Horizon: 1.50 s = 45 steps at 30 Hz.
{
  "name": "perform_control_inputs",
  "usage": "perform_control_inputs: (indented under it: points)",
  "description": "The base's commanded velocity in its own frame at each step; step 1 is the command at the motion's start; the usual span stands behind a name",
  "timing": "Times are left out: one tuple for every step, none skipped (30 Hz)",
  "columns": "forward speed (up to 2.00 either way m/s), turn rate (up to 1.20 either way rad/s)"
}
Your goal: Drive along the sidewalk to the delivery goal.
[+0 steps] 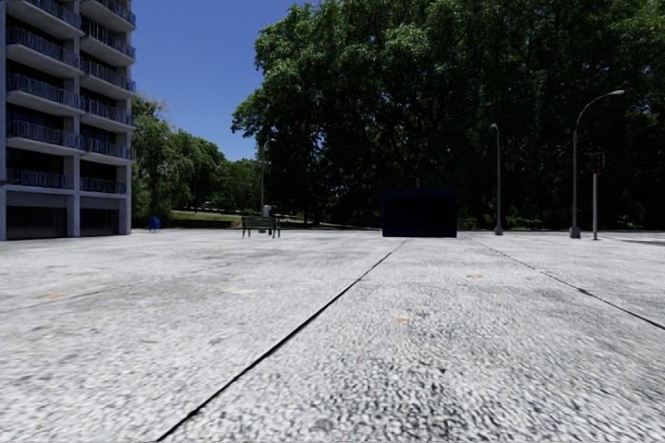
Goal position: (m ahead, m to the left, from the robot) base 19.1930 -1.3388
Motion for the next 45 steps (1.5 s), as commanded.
perform_control_inputs:
  points:
    - [2.00, 0.00]
    - [2.00, 0.00]
    - [2.00, 0.00]
    - [2.00, 0.00]
    - [2.00, 0.00]
    - [2.00, 0.00]
    - [2.00, 0.00]
    - [2.00, 0.00]
    - [2.00, 0.00]
    - [2.00, 0.00]
    - [2.00, 0.00]
    - [2.00, 0.00]
    - [2.00, 0.00]
    - [2.00, 0.00]
    - [2.00, 0.00]
    - [2.00, 0.00]
    - [2.00, 0.00]
    - [2.00, 0.00]
    - [2.00, 0.00]
    - [2.00, 0.00]
    - [2.00, 0.00]
    - [2.00, 0.00]
    - [2.00, 0.00]
    - [2.00, 0.00]
    - [2.00, 0.00]
    - [2.00, 0.00]
    - [2.00, 0.00]
    - [2.00, 0.00]
    - [2.00, 0.00]
    - [2.00, 0.00]
    - [2.00, 0.00]
    - [2.00, 0.00]
    - [2.00, 0.00]
    - [2.00, 0.00]
    - [2.00, 0.00]
    - [2.00, 0.00]
    - [2.00, 0.00]
    - [2.00, 0.00]
    - [2.00, 0.00]
    - [2.00, 0.00]
    - [2.00, 0.00]
    - [2.00, 0.00]
    - [2.00, -0.06]
    - [2.00, -0.17]
    - [2.00, -0.17]
